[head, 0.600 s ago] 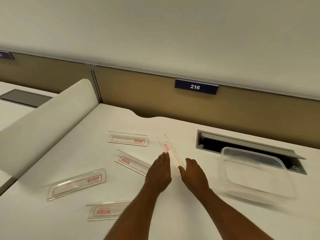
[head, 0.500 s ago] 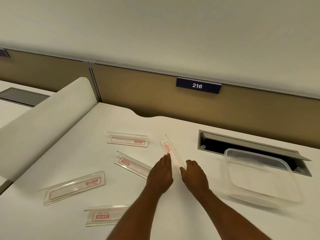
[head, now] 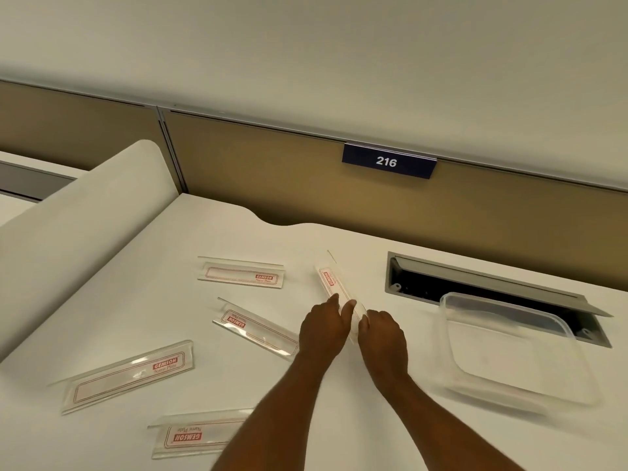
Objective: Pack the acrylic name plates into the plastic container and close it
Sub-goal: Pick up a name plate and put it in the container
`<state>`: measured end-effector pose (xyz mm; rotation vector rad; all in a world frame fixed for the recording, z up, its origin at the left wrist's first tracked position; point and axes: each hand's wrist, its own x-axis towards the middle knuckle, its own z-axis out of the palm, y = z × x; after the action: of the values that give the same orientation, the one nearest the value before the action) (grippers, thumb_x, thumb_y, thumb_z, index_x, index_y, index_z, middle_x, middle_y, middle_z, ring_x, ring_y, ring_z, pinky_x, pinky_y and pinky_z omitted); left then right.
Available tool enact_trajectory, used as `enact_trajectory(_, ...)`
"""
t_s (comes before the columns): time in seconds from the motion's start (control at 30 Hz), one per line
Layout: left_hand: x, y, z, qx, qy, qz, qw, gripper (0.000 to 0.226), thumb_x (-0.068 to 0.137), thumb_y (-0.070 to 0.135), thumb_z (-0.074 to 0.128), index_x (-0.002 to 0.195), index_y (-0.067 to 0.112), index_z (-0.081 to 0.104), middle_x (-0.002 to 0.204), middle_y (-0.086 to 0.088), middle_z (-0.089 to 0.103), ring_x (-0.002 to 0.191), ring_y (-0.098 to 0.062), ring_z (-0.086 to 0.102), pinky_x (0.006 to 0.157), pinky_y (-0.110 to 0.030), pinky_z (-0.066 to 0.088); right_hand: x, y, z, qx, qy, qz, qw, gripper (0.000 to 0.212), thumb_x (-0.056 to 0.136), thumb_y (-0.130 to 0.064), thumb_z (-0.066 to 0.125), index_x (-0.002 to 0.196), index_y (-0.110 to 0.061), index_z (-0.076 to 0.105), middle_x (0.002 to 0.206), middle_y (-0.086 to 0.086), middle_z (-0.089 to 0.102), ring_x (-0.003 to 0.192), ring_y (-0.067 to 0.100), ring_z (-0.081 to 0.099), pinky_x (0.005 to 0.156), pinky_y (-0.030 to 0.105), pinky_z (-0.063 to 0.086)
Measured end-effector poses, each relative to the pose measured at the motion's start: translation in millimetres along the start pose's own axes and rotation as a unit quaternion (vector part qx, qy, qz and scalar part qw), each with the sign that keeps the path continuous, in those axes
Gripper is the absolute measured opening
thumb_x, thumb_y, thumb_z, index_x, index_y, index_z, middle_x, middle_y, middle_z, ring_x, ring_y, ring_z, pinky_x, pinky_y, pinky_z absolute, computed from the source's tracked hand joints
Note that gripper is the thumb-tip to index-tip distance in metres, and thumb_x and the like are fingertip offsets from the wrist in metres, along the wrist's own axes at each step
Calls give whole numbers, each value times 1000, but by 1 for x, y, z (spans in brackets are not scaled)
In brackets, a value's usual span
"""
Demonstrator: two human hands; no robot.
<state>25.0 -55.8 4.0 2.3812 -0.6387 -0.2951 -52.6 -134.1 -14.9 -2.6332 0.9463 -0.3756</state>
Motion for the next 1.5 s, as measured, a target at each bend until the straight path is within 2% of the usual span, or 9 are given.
enact_trajectory(0.23,19,36,-19,-243,-3,-135,961,52,84,47,65,121,11,65,131,-5,62,109,-26,66,86,-31,55,3,-10,-24,-54,79,-89,991,34,58,-24,90,80,-6,72,66,8,69,45,21,65,43,29,57)
enact_trajectory(0.4,24,51,-31,-332,13,-175,927,28,85,20,64,110,7,69,122,-6,67,100,-29,67,88,-41,57,3,-18,-37,-99,117,-144,978,36,63,-29,88,90,-9,73,74,5,72,53,22,69,47,28,58)
enact_trajectory(0.57,18,65,-42,-438,28,-230,869,19,88,24,61,97,8,65,103,-5,68,88,-25,67,74,-33,56,2,-21,-55,-117,162,-209,957,35,65,-24,87,92,-7,73,75,6,73,54,21,69,46,27,57)
enact_trajectory(0.73,10,78,-53,-451,14,-201,870,23,84,17,71,104,5,67,117,-12,67,94,-29,67,81,-36,57,-2,-20,-61,-129,186,-250,941,39,67,-22,86,100,-7,73,84,6,74,56,21,69,50,27,58)
enact_trajectory(0.83,9,84,-64,-460,20,-204,864,17,89,13,63,102,3,66,111,-9,67,78,-20,68,64,-31,56,-2,-24,-75,-95,191,-277,937,32,72,-27,82,99,-11,73,87,4,74,60,20,67,48,25,56)
enact_trajectory(1.0,13,87,-88,-470,-21,-199,860,14,90,9,57,98,1,66,94,-13,71,85,-23,70,78,-36,53,12,-16,-122,67,122,-258,956,42,84,-52,58,109,-19,66,92,-1,64,73,15,63,55,27,54)
enact_trajectory(1.1,15,87,-106,-471,-96,-175,859,21,89,8,55,104,2,67,70,-4,64,63,-14,66,76,-33,51,30,-8,-158,138,130,-210,959,45,84,-51,60,113,-17,65,99,1,59,75,15,60,66,29,53)
enact_trajectory(1.3,8,101,-132,-414,-314,-134,844,29,93,7,47,114,-2,65,92,-15,70,72,-19,64,65,-27,52,69,26,-217,211,-84,-132,965,84,74,-49,74,145,-41,31,155,5,23,144,18,21,112,34,24)
enact_trajectory(1.5,0,123,-135,-348,-403,-110,839,38,92,39,52,110,9,68,97,-9,73,78,-20,68,63,-26,54,67,54,-239,293,-169,-131,932,41,70,-22,83,108,-27,68,108,-4,71,100,14,66,86,25,53)
